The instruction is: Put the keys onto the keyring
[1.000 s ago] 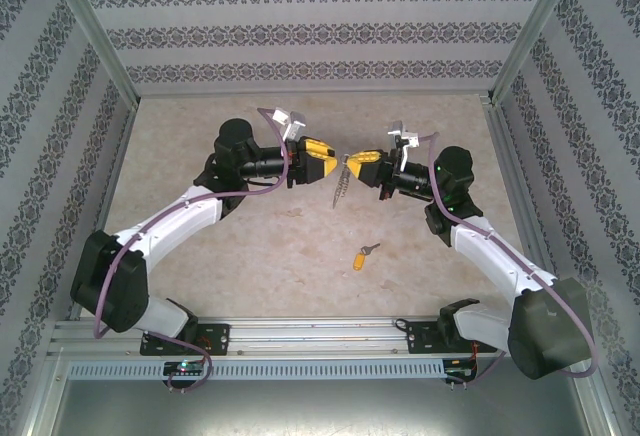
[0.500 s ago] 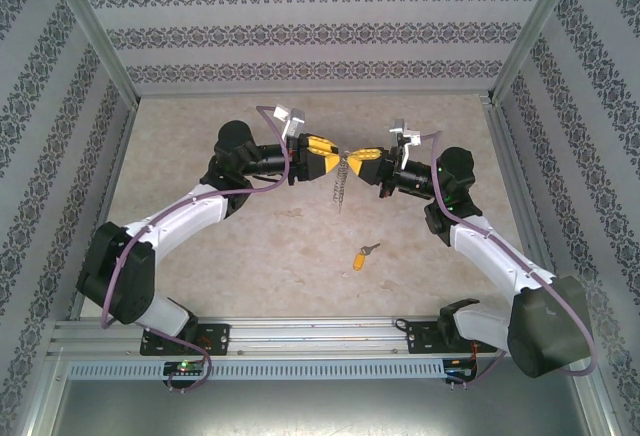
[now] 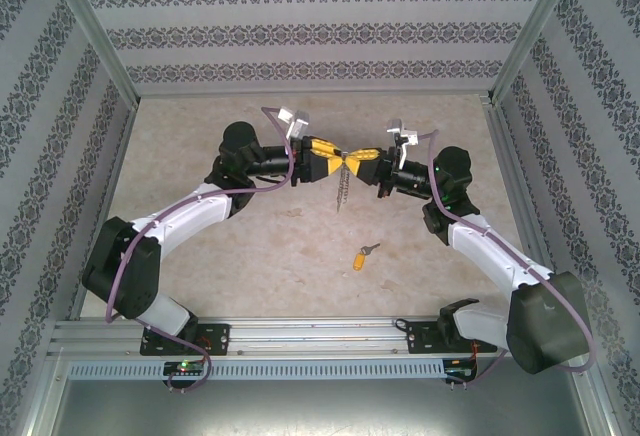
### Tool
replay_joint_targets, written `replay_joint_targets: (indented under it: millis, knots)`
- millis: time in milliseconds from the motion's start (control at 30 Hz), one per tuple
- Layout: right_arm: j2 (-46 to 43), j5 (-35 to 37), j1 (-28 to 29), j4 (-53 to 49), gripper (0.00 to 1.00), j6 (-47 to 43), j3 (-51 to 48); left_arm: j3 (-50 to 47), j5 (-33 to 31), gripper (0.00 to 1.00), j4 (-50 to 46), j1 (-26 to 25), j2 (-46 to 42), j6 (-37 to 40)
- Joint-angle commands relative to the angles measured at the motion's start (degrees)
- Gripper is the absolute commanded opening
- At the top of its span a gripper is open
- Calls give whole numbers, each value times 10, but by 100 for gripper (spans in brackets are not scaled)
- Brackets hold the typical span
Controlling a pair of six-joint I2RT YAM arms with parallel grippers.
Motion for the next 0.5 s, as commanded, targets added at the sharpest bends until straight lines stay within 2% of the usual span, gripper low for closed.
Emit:
replay_joint_targets:
  millis: [0, 200, 433, 467]
  knots:
    - [0, 2, 6, 39, 0, 1, 6, 16, 16, 35, 36, -7, 4, -3]
    - [0, 2, 7, 38, 0, 1, 6, 17, 16, 26, 41, -11, 6, -2]
    - [-1, 2, 5, 23, 0, -7, 6, 17, 16, 0, 46, -12, 5, -1]
    - [-4, 6, 0, 9, 7, -12, 6, 17, 16, 0, 38, -13, 2, 6]
